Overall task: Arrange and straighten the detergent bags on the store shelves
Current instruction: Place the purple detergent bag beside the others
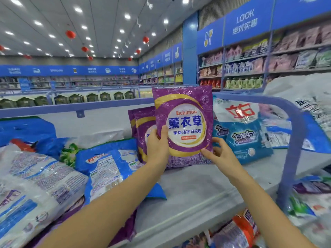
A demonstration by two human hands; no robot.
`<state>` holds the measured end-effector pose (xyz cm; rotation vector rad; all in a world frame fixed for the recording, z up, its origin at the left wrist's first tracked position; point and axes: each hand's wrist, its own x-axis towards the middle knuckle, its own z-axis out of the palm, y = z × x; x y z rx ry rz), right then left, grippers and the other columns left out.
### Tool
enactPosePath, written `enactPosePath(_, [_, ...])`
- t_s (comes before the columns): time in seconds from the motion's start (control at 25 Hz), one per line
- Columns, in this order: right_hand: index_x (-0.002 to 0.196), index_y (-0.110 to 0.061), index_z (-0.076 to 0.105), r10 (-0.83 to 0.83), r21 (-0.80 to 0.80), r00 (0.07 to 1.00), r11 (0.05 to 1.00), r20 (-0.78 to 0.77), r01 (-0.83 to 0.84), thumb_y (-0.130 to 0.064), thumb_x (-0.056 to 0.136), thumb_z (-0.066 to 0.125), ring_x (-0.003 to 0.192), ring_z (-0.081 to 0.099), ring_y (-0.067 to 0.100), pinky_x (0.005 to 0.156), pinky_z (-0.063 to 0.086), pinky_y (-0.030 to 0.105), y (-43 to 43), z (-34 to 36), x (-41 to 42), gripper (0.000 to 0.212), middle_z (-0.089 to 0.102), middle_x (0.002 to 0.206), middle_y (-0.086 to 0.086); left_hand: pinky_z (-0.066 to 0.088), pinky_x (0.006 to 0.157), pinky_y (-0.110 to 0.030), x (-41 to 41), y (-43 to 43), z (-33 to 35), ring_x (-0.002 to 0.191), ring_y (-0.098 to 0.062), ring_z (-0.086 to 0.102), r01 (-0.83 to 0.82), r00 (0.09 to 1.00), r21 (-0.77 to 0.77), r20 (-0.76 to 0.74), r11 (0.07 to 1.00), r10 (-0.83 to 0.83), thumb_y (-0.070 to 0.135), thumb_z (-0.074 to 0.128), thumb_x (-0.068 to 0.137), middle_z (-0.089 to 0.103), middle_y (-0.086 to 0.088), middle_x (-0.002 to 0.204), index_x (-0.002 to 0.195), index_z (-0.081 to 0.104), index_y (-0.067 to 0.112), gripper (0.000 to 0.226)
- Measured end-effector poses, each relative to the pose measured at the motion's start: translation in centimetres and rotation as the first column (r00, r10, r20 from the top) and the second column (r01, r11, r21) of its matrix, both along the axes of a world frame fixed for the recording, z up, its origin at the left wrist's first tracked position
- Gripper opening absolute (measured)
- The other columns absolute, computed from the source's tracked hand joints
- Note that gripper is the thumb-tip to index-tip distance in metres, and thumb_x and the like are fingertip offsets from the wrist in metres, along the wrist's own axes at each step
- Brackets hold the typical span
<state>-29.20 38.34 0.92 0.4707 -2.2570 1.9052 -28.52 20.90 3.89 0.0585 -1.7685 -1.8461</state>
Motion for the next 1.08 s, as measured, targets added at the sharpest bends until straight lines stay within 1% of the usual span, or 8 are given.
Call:
enactPosePath(0.16, [0.123,-0.023,0.039,-0.027,0.130,1.000,0.991,0.001,0.027,-0.023,0.084,0.066,0.108,0.056,0.017,0.092,0.046,0.036,4.4,-1.1,-4.8,0.048,0.057,0.122,0.005,0.048,0.069,-0.021,-3.9,4.1,-1.1,0.095,-0.016,0.060,-0.038,0.994,0.001,0.100,0.999,0.038,0.028,0.043,0.098,0.062,0.001,0.101,0.107,0.056,0.016,0.020])
enactPosePath(0.36, [0.135,-0.011,0.028,-0.009,0.410,0.992,0.910,-0.129,0.062,-0.014,0.087,0.061,0.110,0.053,0.019,0.087,0.039,0.028,5.2,-1.7,-8.1,0.059,0.053,0.125,0.001,0.050,0.090,-0.040,-7.6,5.8,-3.3,0.099,-0.022,0.058,-0.138,0.945,0.062,0.306,0.989,0.112,0.027,0.047,0.096,0.062,-0.010,0.117,0.112,0.057,0.010,0.026])
enactPosePath(0.56, [0.148,-0.023,0.002,-0.035,0.438,0.935,0.877,-0.353,0.198,0.000,0.085,0.054,0.129,0.038,0.024,0.102,0.037,0.038,3.7,-2.9,-8.4,0.085,0.027,0.147,0.008,0.054,0.080,-0.035,-8.1,6.8,-4.1,0.097,-0.024,0.062,-0.214,0.950,0.208,0.274,0.954,0.153,0.018,0.053,0.094,0.063,-0.008,0.111,0.109,0.054,0.013,0.016])
enactPosePath(0.68, [0.148,-0.029,0.002,0.004,0.435,0.929,0.884,-0.370,0.170,0.000,0.088,0.045,0.119,0.042,0.019,0.096,0.039,0.030,3.7,-1.9,-8.7,0.079,0.022,0.144,0.006,0.054,0.077,-0.034,-8.8,8.8,-3.9,0.094,-0.024,0.063,-0.285,0.946,0.344,0.250,0.895,0.205,0.010,0.048,0.094,0.064,-0.009,0.110,0.118,0.055,0.007,0.025])
enactPosePath(0.8, [0.149,-0.026,0.001,-0.022,0.513,0.939,0.833,-0.343,0.207,-0.010,0.095,0.035,0.131,0.032,0.025,0.103,0.033,0.033,3.2,-1.9,-9.5,0.066,0.009,0.154,0.008,0.051,0.082,-0.035,-9.3,10.2,-3.9,0.099,-0.026,0.060,-0.384,0.918,0.359,0.242,0.851,0.313,0.010,0.044,0.096,0.062,-0.013,0.116,0.123,0.052,0.004,0.029])
enactPosePath(0.92, [0.148,-0.013,0.017,-0.071,0.585,0.881,0.722,-0.468,0.370,-0.009,0.091,0.052,0.140,0.022,0.033,0.105,0.036,0.040,3.8,-2.2,-8.9,0.067,0.011,0.154,0.019,0.050,0.080,-0.032,-9.4,10.1,-3.9,0.100,-0.026,0.059,-0.474,0.876,0.325,0.268,0.818,0.401,0.014,0.043,0.097,0.060,-0.014,0.119,0.125,0.050,0.002,0.031])
enactPosePath(1.0, [0.133,-0.004,0.046,-0.076,0.486,0.691,0.655,-0.719,0.578,-0.005,0.076,0.071,0.125,0.046,0.038,0.093,0.048,0.045,5.4,-1.9,-9.6,0.062,0.043,0.139,0.025,0.051,0.076,-0.032,-9.1,9.9,-3.6,0.094,-0.023,0.060,-0.472,0.878,0.340,0.267,0.814,0.398,0.014,0.045,0.097,0.059,-0.010,0.114,0.120,0.048,0.004,0.026])
enactPosePath(1.08, [0.125,-0.004,0.055,-0.134,0.436,0.619,0.597,-0.774,0.674,-0.009,0.069,0.078,0.115,0.054,0.042,0.090,0.048,0.051,7.0,-1.6,-11.4,0.061,0.053,0.129,0.025,0.051,0.071,-0.028,-8.5,10.5,-3.0,0.089,-0.018,0.058,-0.457,0.887,0.306,0.226,0.835,0.402,0.014,0.049,0.095,0.053,-0.005,0.110,0.119,0.042,0.011,0.025])
